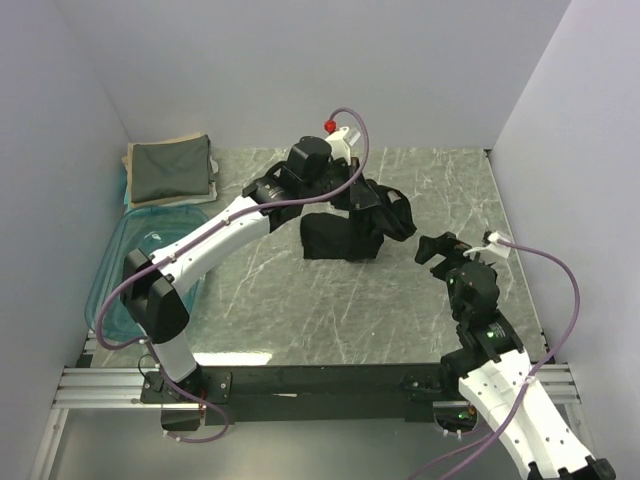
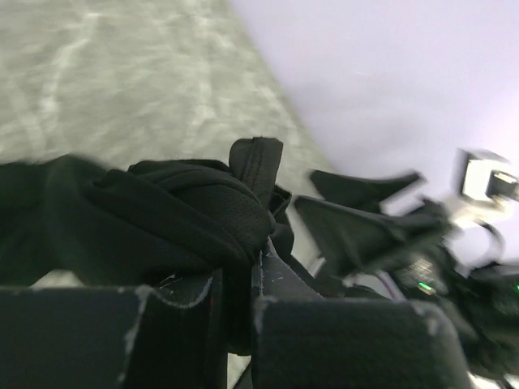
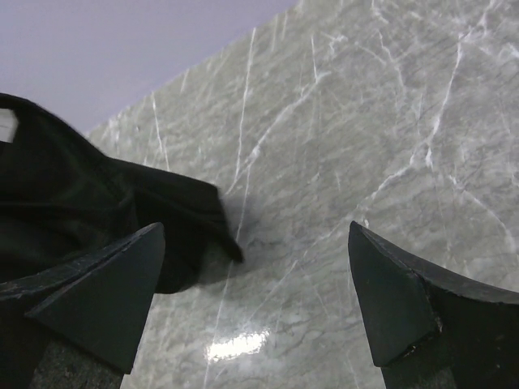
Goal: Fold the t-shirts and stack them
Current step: Move the tshirt to the center of the board, then flatten the tshirt out
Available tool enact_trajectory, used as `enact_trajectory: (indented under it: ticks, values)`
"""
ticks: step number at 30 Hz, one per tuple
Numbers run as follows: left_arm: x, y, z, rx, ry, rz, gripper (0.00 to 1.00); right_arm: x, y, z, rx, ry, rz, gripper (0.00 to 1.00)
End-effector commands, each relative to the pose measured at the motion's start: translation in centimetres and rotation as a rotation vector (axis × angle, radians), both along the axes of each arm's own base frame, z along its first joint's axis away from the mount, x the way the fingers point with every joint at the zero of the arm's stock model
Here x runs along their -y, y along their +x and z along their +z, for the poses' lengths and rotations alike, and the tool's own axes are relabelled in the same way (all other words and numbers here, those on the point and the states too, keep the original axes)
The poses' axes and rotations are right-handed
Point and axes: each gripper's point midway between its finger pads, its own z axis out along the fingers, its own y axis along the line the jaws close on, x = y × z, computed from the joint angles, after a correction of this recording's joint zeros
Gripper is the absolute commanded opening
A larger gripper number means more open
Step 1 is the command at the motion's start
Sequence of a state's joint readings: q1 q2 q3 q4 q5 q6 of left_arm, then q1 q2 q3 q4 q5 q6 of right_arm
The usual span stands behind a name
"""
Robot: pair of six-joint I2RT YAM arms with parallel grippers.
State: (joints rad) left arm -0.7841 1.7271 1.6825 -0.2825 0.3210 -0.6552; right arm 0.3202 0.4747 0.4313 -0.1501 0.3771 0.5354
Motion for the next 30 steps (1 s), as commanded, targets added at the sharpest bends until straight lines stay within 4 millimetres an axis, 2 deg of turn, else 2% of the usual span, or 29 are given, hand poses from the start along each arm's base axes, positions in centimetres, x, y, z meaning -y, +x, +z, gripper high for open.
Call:
enact_trajectory:
  ticks: [1,3,4,5,6,7,8,9,10,11,12,13,14,15,16,19,21,22,23,26,30]
  values:
    - [-2.0,2.7,-1.2,0.03,0.102,0.145,0.01,1.0,-0.1,0.6,0.046,0.024,-0.056,1.0]
    - [-4.1,4.3,-4.0,-0.012,0.19,0.246,0.02,0.8,0.0,0.4,0.045,0.029,-0.053,1.0]
    - [-5.1,4.3,-5.4,-0.043,0.231,0.27,0.04,0.7,0.0,0.4,0.041,0.026,-0.046,1.0]
    - [-6.2,4.1,-8.0,-0.077,0.285,0.282,0.13,0.5,0.0,0.3,0.035,0.025,-0.034,1.0]
    - [-7.6,4.5,-9.4,-0.102,0.314,0.32,0.19,0.4,0.1,0.1,0.023,0.02,-0.029,1.0]
    - [-9.2,3.6,-12.3,-0.151,0.359,0.333,0.29,0.5,0.1,0.0,0.015,0.015,-0.03,1.0]
    - [-10.3,3.2,-13.6,-0.186,0.375,0.361,0.33,0.4,0.2,0.1,0.01,0.01,-0.028,1.0]
    - [-11.8,3.2,-13.9,-0.201,0.373,0.401,0.37,0.4,0.3,-0.2,0.0,0.005,-0.028,1.0]
    - [-12.9,2.8,-14.9,-0.226,0.386,0.421,0.42,0.4,0.4,-0.2,-0.005,0.002,-0.027,1.0]
    - [-15.4,2.6,-17.3,-0.269,0.426,0.489,0.54,0.2,0.5,-0.2,-0.003,0.005,-0.023,1.0]
    - [-16.6,2.5,-17.8,-0.285,0.431,0.523,0.59,-0.3,0.7,-0.5,-0.014,0.007,0.001,1.0]
    - [-18.0,2.6,-17.2,-0.277,0.422,0.573,0.64,-0.5,0.8,-0.7,-0.018,0.001,0.013,1.0]
    - [-19.5,2.2,-17.6,-0.294,0.423,0.617,0.99,-0.7,1.0,-0.8,-0.028,0.0,0.02,1.0]
    - [-20.3,2.0,-18.3,-0.306,0.445,0.642,0.99,-0.7,1.1,-0.8,-0.032,-0.001,0.02,1.0]
    - [-20.8,1.8,-17.7,-0.297,0.437,0.661,1.0,-0.7,1.2,-0.8,-0.04,-0.007,0.023,1.0]
    - [-21.2,0.8,-18.1,-0.301,0.431,0.652,0.99,-1.5,1.5,-1.1,-0.066,-0.011,0.059,1.0]
    - [-19.9,0.0,-17.7,-0.312,0.381,0.578,0.99,-2.1,1.7,-1.5,-0.088,-0.006,0.083,1.0]
    - [-19.4,-0.8,-18.2,-0.324,0.368,0.539,0.99,-2.4,1.8,-1.7,-0.097,-0.002,0.101,1.0]
    - [-18.1,-1.8,-18.1,-0.33,0.344,0.465,1.0,-2.6,2.0,-1.9,-0.108,0.001,0.105,1.0]
    - [-16.2,-3.2,-18.4,-0.289,0.345,0.403,0.99,-3.5,2.4,-1.7,-0.105,0.017,0.139,1.0]
    - [-16.0,-2.9,-20.1,-0.336,0.407,0.441,1.0,-4.4,2.7,-1.9,-0.134,0.039,0.172,1.0]
